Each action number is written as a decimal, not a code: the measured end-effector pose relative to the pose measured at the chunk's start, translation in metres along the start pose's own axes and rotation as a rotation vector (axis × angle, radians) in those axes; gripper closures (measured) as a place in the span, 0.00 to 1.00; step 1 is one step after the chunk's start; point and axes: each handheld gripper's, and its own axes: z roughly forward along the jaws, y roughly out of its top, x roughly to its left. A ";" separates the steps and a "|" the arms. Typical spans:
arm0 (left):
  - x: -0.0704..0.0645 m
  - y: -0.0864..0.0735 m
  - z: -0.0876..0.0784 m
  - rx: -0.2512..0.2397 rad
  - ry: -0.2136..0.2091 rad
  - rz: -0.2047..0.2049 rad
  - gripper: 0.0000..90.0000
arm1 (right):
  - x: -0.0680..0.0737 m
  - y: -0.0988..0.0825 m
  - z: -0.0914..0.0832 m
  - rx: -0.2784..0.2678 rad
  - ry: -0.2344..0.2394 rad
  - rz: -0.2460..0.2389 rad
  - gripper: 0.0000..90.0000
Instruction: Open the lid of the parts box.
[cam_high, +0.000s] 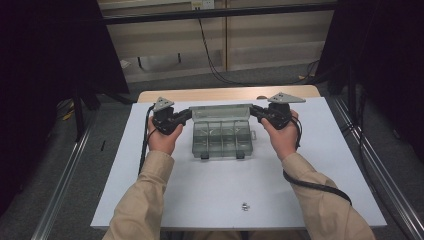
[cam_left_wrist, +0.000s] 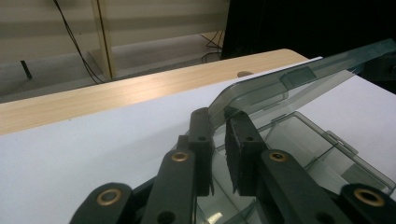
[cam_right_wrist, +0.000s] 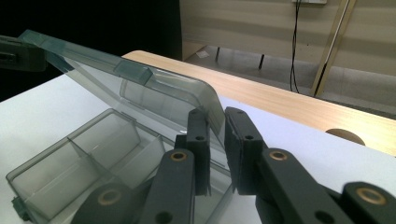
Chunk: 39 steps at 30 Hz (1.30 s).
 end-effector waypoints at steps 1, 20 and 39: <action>0.000 0.000 0.000 0.000 0.000 0.000 0.90 | 0.000 0.000 0.000 0.000 0.000 0.000 0.89; 0.009 0.006 0.020 -0.010 0.028 -0.046 0.91 | -0.012 0.001 0.022 -0.011 -0.015 0.051 0.89; 0.018 0.009 0.038 0.008 0.055 -0.047 0.91 | -0.021 -0.004 0.043 0.018 -0.035 0.048 0.90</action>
